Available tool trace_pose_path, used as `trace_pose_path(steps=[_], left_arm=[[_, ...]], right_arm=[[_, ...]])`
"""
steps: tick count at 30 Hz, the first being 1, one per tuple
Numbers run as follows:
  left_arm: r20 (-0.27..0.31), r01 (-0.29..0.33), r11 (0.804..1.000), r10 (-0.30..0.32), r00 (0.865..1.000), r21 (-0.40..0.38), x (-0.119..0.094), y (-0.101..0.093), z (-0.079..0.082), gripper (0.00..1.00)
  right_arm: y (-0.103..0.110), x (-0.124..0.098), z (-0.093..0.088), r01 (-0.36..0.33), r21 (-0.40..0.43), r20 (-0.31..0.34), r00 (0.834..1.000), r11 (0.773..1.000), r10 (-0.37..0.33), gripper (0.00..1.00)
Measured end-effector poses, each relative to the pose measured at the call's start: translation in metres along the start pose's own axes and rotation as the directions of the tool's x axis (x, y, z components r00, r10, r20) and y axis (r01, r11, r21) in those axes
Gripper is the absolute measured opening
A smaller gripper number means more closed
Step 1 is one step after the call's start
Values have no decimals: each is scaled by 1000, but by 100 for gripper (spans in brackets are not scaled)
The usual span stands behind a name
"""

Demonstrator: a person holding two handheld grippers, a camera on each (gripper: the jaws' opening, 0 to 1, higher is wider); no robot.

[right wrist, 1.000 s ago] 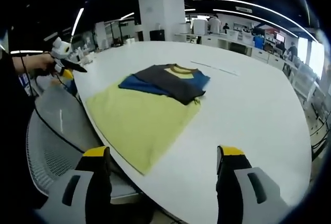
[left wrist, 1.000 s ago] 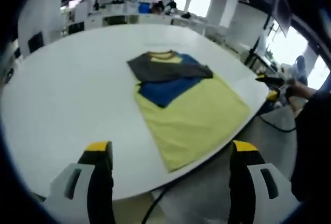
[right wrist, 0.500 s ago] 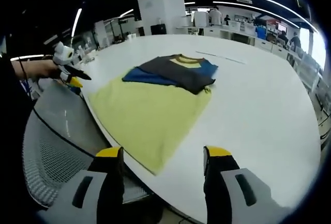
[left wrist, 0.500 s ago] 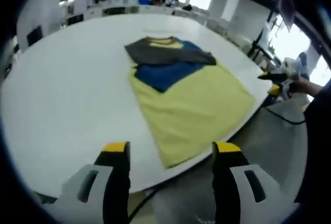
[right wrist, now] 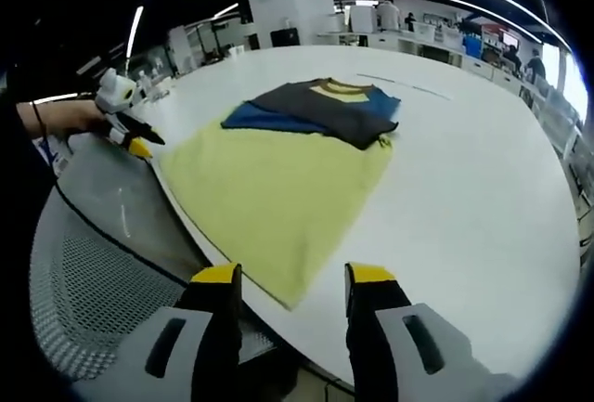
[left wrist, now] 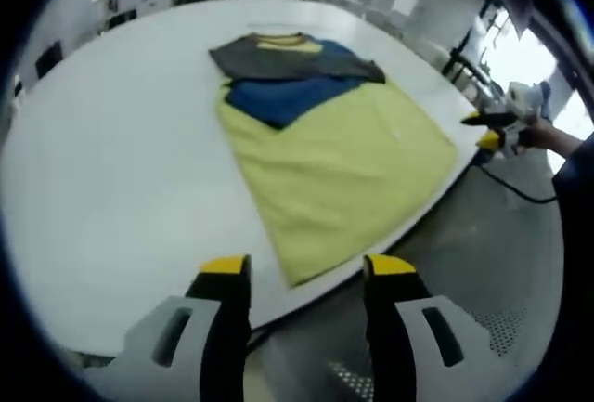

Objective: Fold the garment on the visible template until the final outline fits inside the template.

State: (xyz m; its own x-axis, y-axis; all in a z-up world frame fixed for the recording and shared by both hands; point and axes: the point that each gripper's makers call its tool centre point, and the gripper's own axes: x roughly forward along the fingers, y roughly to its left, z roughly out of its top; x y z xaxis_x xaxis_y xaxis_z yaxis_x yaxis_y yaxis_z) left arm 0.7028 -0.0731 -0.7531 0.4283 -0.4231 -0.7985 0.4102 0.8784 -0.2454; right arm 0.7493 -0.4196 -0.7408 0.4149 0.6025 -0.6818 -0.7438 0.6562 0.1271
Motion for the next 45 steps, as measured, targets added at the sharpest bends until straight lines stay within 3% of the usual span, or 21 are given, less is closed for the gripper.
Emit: trace_pose_path(steps=[8,26,31,45], left_arm=[[-33,12,1000,-12,999,-22,3,-2,-5,33],[-70,-15,1000,14,997,-7,10,1,-8,29],[-68,-12,1000,11,998,-13,12,3,-8,25],[-102,-39,999,37,994,-21,17,14,-14,24]], right_arm=[[3,9,-4,-17,-1,-32,999,1000,17,38],[3,19,-28,-19,-12,-151,988,1000,17,29],[2,20,-30,-10,-1,-158,987,1000,10,27],[1,25,-33,8,-9,-178,984,1000,-9,24]])
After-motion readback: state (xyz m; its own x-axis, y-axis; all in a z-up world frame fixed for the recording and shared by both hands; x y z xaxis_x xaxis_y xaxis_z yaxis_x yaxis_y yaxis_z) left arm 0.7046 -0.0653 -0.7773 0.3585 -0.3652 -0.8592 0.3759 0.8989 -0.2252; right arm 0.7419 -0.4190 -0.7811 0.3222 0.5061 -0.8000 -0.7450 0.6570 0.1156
